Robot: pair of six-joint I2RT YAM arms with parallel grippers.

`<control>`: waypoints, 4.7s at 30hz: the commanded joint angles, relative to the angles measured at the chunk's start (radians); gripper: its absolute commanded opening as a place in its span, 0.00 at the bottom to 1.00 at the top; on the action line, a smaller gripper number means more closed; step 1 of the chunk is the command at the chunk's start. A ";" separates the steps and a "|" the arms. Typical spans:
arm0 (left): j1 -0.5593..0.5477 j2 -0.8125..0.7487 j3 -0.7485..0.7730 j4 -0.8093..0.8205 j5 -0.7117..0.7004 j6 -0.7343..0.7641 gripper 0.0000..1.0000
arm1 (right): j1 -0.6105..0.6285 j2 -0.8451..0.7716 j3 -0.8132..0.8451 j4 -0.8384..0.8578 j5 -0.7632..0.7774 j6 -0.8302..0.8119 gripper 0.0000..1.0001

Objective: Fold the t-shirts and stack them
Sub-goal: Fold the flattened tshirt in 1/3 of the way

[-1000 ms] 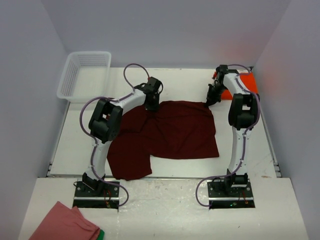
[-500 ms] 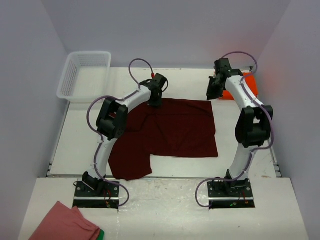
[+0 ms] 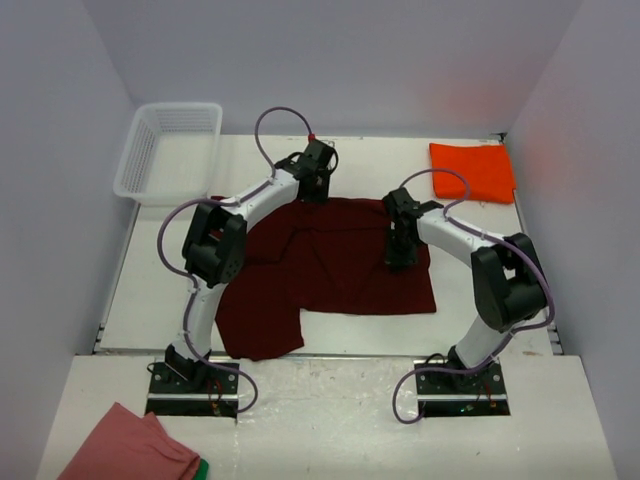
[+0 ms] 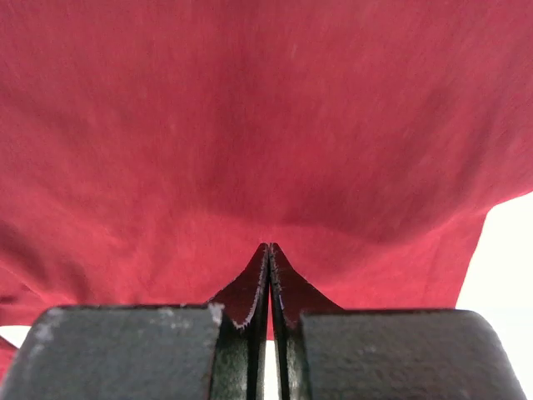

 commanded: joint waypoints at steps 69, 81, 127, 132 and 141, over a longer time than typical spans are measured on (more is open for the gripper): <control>-0.251 -0.117 -0.351 0.205 0.255 -0.055 0.00 | -0.276 0.287 0.404 -0.151 -0.041 -0.058 0.45; -0.252 -0.131 -0.374 0.199 0.227 -0.031 0.00 | -0.296 0.315 0.405 -0.210 -0.055 -0.075 0.47; -0.252 -0.188 -0.402 0.206 0.243 0.001 0.00 | -0.309 0.364 0.455 -0.292 -0.093 -0.021 0.00; -0.245 -0.168 -0.387 0.187 0.212 0.001 0.00 | -0.309 0.344 0.460 -0.301 -0.026 0.013 0.00; -0.216 -0.162 -0.393 0.164 0.184 -0.012 0.00 | -0.307 0.371 0.478 -0.376 0.088 -0.001 0.00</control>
